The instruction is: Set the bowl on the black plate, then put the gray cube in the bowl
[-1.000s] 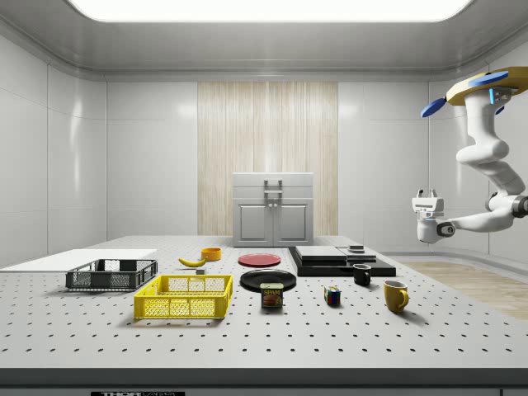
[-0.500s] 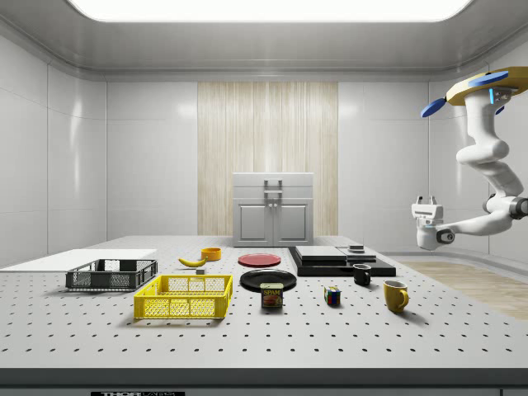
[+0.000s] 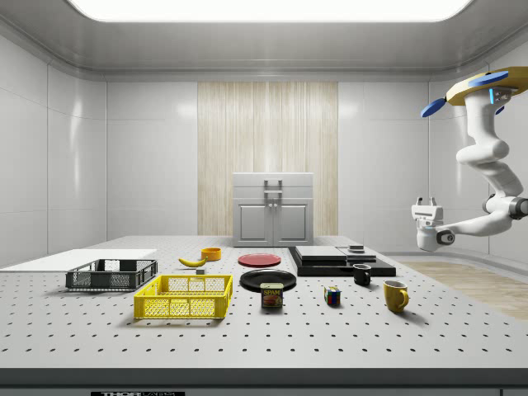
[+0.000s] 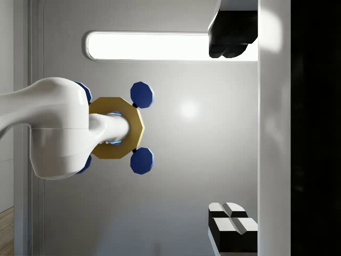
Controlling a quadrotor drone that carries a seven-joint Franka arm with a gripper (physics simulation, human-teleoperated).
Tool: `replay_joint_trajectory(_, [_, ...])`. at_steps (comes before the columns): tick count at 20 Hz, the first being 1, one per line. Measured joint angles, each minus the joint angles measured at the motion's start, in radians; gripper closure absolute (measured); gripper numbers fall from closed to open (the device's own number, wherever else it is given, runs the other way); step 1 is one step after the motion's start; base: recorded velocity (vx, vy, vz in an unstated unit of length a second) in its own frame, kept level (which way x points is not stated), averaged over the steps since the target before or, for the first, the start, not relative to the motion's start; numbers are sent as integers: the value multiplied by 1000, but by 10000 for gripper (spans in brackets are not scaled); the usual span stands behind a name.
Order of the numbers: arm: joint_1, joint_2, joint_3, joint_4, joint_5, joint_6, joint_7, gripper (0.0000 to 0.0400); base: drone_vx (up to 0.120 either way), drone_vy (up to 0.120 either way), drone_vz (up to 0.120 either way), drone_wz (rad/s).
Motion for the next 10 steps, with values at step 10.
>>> replay_joint_trajectory(10, [-1, -5, 1, -3, -1, 7, 0, 0, 0, 0, 0, 0])
